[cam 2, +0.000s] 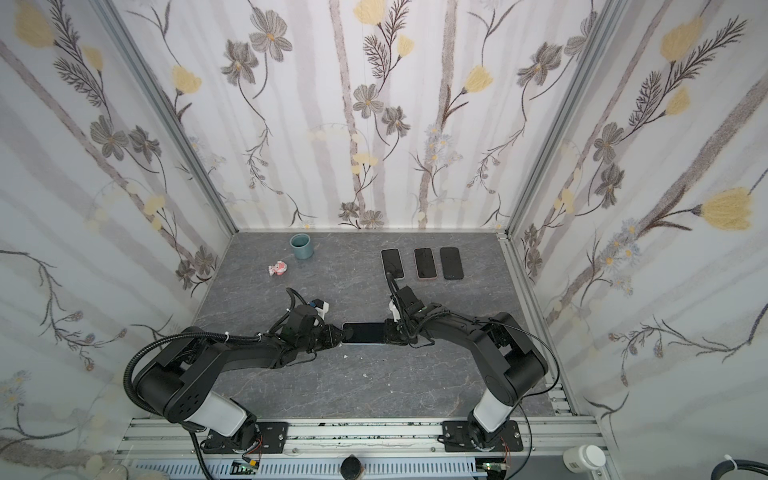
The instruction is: Put the phone into the phone case
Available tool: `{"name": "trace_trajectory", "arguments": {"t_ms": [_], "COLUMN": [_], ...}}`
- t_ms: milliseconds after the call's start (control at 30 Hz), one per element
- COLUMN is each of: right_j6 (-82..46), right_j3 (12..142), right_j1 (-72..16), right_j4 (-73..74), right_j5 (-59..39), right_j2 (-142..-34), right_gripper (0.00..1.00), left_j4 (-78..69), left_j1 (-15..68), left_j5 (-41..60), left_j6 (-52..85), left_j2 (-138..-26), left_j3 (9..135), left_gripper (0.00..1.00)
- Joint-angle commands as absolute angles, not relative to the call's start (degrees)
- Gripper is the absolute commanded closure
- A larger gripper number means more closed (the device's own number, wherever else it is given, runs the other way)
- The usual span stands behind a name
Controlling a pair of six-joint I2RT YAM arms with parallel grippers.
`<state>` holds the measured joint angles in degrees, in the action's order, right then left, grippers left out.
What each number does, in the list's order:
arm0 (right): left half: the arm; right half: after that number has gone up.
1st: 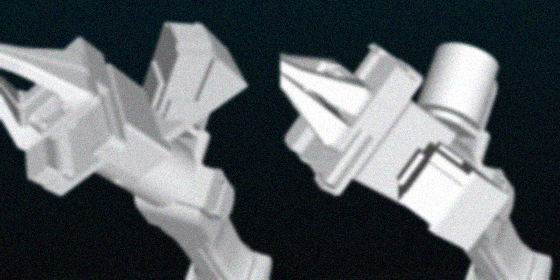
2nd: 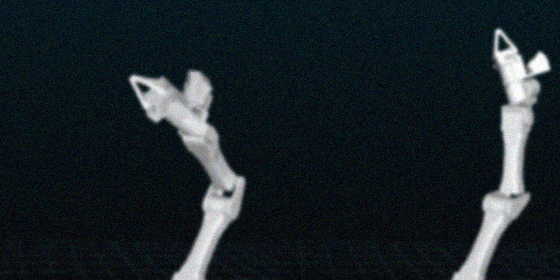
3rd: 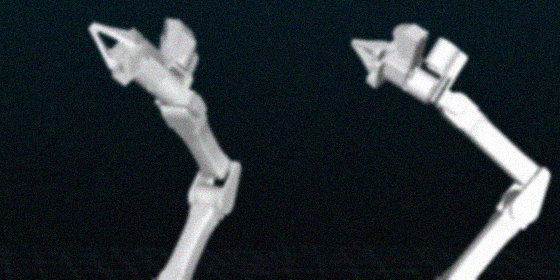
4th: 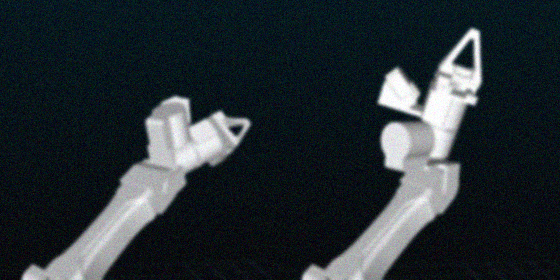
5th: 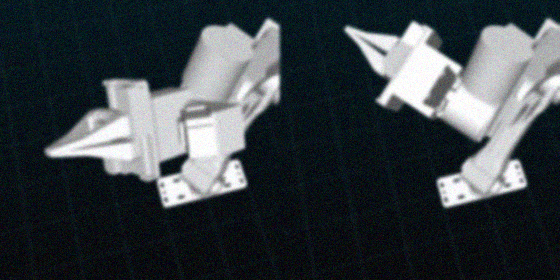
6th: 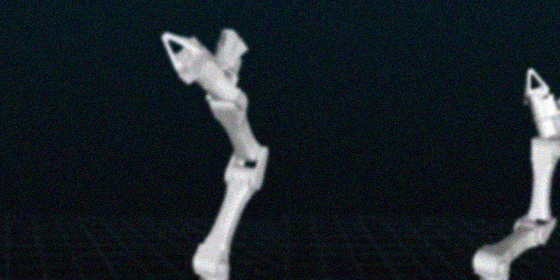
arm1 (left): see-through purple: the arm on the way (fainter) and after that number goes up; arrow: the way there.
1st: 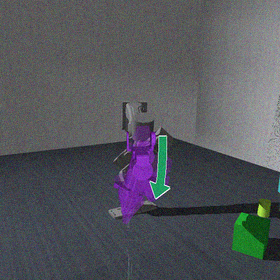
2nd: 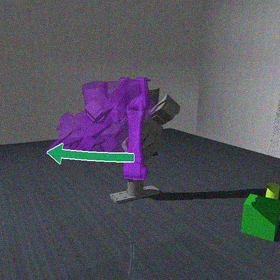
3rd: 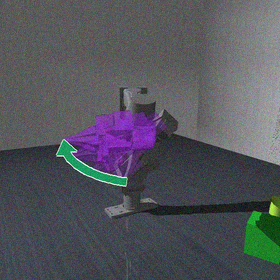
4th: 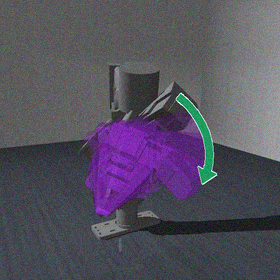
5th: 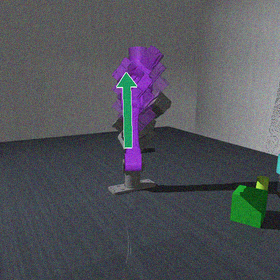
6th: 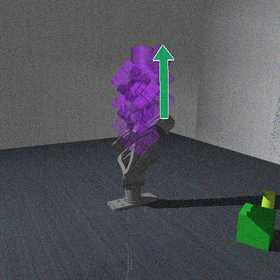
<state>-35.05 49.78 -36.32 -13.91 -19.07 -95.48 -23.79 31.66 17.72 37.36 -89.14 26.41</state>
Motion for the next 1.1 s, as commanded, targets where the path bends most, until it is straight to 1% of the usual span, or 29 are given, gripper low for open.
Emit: {"name": "trace_trajectory", "arguments": {"t_ms": [0, 133, 667, 1000, 1067], "right_j6": [-35.09, -34.96, -34.0, -33.66, -33.57], "right_j3": [49.58, 49.44, 48.42, 50.33, 51.37], "right_j1": [-36.87, -37.26, -38.09, -38.16, -38.24], "right_j4": [-13.64, -14.82, -18.06, -20.41, -21.65], "right_j5": [-19.35, -18.85, -15.15, -13.3, -12.2], "right_j2": [-96.52, -97.18, -100.78, -99.78, -99.11], "right_gripper": [0.87, 0.91, 0.91, 0.89, 0.87], "left_j4": [-20.72, -21.48, -22.15, -21.71, -21.5], "left_j1": [31.64, 31.64, 31.71, 31.72, 31.73], "left_j5": [17.73, 18.32, 18.32, 18.36, 18.01], "left_j6": [37.79, 38.3, 39.02, 38.85, 38.77], "left_j2": [-89.76, -90.34, -89.78, -89.17, -88.63], "left_j3": [25.86, 25.52, 24.15, 24.3, 24.32], "left_gripper": [0.76, 0.76, 0.76, 0.76, 0.76]}}
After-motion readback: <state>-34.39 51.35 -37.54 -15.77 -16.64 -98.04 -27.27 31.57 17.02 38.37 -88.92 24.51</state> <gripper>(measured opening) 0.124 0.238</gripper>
